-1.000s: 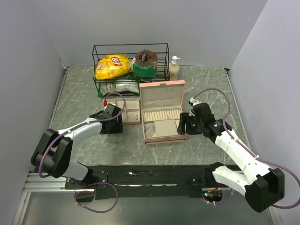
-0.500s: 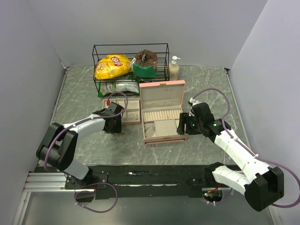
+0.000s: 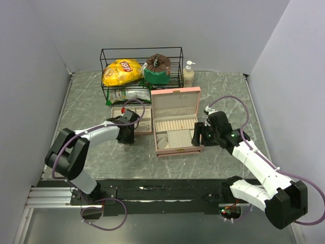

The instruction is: Organize the mixed jewelry

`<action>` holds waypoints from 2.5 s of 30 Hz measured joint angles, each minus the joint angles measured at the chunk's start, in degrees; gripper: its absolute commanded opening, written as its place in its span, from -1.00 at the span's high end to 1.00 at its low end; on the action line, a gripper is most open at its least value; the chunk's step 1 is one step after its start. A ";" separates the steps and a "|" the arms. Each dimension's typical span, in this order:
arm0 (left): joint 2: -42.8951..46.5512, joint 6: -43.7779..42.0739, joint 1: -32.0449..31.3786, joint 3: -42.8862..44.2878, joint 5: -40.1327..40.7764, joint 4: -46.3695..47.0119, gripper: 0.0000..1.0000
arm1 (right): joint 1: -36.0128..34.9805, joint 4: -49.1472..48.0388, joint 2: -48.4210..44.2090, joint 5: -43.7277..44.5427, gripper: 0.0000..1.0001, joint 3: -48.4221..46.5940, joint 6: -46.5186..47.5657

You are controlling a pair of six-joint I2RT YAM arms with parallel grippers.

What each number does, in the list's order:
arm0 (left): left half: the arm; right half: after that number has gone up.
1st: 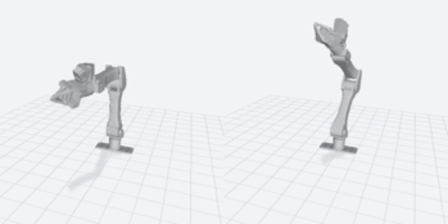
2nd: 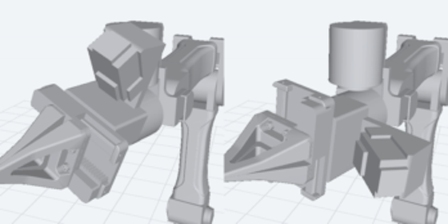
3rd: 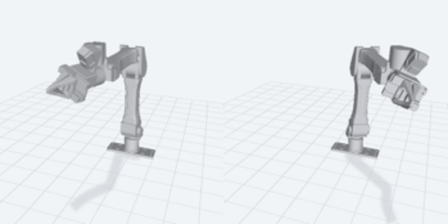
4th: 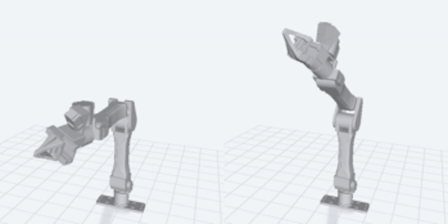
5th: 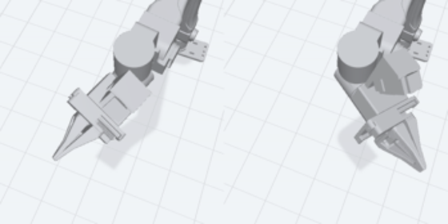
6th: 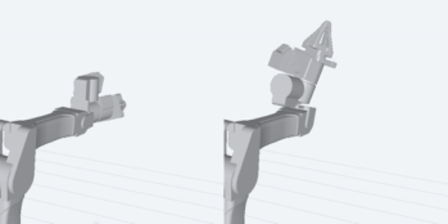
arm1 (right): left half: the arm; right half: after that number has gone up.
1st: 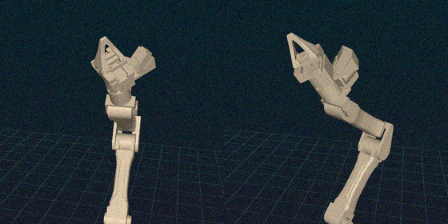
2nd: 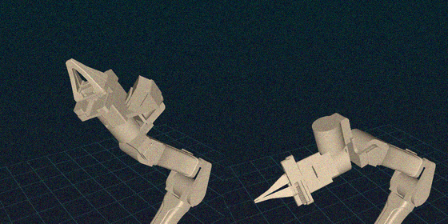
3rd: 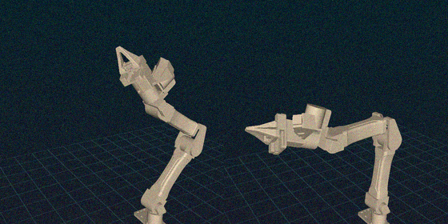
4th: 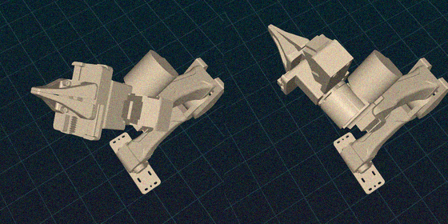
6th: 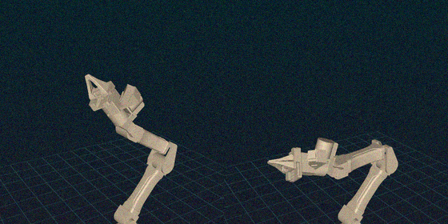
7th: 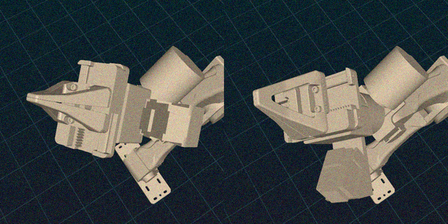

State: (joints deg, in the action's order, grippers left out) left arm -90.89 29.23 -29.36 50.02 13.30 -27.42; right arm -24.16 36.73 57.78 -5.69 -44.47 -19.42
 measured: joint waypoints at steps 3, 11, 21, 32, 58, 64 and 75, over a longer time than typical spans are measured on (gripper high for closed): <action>-0.68 0.04 -1.66 0.76 0.61 -0.52 0.61 | 0.00 0.02 0.00 0.00 -0.48 0.00 0.00; -0.63 0.42 -4.15 1.86 1.57 -3.74 0.98 | 0.00 0.17 -0.02 -0.31 -0.48 0.00 -0.04; 13.84 0.44 -5.70 5.25 -0.50 -9.51 0.98 | 0.00 -1.84 -3.69 -5.81 -0.49 0.57 -2.78; 21.31 0.35 -8.00 17.81 -12.83 -10.03 0.98 | -0.09 -11.50 -8.79 -15.23 -0.51 5.14 -10.05; 12.55 0.42 -17.66 34.62 -27.26 -5.97 0.98 | -7.78 -33.75 -3.52 -15.61 -0.46 6.67 -22.82; 12.26 0.44 -18.38 35.23 -27.12 -5.31 0.98 | -11.61 -38.23 1.16 -10.91 -0.32 7.56 -25.00; 12.26 0.52 -18.69 35.26 -24.98 -4.96 0.98 | -12.59 -46.31 0.46 -8.68 -0.33 12.85 -26.18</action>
State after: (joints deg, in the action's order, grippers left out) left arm -78.63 29.76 -48.05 85.27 -11.68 -32.38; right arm -36.75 -9.58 58.24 -14.37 -31.62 -45.60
